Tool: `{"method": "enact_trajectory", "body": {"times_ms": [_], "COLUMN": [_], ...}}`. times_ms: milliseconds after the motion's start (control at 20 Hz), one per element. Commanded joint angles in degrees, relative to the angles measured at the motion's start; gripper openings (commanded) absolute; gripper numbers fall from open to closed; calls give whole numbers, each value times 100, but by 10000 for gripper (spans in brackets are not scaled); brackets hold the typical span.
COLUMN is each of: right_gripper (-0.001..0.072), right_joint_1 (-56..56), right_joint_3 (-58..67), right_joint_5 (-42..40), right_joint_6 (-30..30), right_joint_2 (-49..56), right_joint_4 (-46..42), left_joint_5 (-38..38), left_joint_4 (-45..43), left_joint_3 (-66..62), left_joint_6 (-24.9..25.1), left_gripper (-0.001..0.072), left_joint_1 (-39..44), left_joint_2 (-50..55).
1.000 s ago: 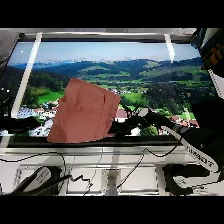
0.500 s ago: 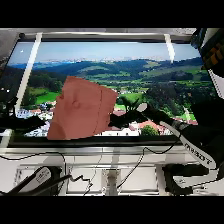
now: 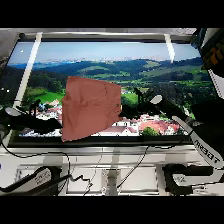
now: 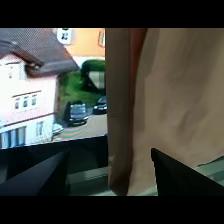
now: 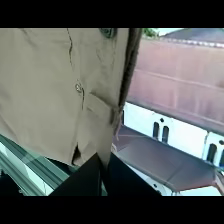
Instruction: Fold the clothes and pants, and hang the long-sleeved shirts on hangers.
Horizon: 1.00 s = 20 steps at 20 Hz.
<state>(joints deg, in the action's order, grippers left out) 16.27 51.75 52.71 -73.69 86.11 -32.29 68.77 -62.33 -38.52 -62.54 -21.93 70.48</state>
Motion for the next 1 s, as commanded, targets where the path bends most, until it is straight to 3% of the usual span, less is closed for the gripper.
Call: {"method": "enact_trajectory", "body": {"times_ms": [0, 200, 400, 450, 500, 550, 650, 750, 800, 950], "right_gripper": [16, 16, 16, 16, 16, 16, 16, 16, 17, 16], "right_joint_1": [-50, -50, -50, -50, -52, -50, -52, -52, -50, -63], "right_joint_3": [4, 4, 4, 4, 4, 4, 7, 7, 15, 66], "right_joint_5": [68, 35, 39, 37, 35, 35, 42, 44, 48, 24], "right_joint_6": [105, 118, 118, 118, 122, 138, 140, 166, 310, 483], "right_joint_2": [-50, -50, -50, -50, -50, -52, -70, -127, -210, -717], "right_joint_4": [-140, -138, -131, -133, -138, -138, -142, -175, -227, -612], "left_joint_5": [291, 579, 455, 459, 459, 455, 435, 431, 435, 717], "left_joint_4": [-55, 146, 376, 448, 501, 516, 544, 566, 610, 848], "left_joint_3": [57, 372, 776, 780, 780, 780, 776, 758, 697, 151], "left_joint_6": [374, 1252, 1589, 1657, 1657, 1657, 1705, 1808, 1812, 1805], "left_gripper": [574, 574, 571, 513, 409, 381, 249, 51, 7, 7], "left_joint_1": [155, 157, 162, 162, 170, 205, 343, 566, 684, 970], "left_joint_2": [361, 490, 492, 487, 487, 487, 487, 483, 472, 236]}}
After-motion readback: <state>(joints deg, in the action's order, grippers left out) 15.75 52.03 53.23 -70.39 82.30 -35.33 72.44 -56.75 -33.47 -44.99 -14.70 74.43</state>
